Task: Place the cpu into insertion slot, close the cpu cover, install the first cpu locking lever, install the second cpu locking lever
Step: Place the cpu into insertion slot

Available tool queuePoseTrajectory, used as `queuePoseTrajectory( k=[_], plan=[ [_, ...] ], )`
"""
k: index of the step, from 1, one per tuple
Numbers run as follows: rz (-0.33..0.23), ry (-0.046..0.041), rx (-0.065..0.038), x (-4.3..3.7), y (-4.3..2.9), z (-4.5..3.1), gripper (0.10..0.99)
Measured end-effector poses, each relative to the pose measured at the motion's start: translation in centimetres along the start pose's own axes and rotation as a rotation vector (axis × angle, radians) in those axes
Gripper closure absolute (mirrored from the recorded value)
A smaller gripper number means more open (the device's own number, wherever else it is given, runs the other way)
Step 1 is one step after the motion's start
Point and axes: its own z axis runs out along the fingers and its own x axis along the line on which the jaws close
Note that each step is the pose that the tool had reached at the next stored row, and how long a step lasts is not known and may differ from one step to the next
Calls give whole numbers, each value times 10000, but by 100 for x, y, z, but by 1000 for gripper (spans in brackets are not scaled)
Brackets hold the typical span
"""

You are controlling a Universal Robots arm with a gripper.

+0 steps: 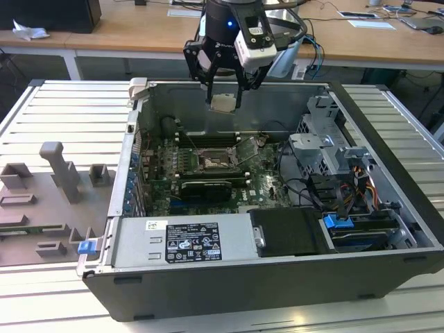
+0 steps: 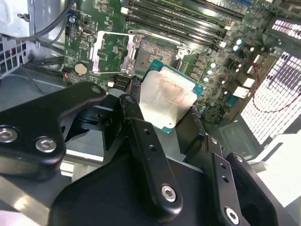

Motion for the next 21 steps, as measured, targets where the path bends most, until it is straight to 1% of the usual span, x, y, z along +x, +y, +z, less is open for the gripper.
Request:
queuePoseTrajectory(
  k=[4,6,11,12,21],
  plan=[
    [529,-37,-3,0,0,2,545],
    [949,-69,1,0,0,4,545],
    [1590,-118,12,-1,0,6,545],
    [1826,-137,20,-1,0,6,545],
    [2846,-218,47,0,-1,9,545]
  ],
)
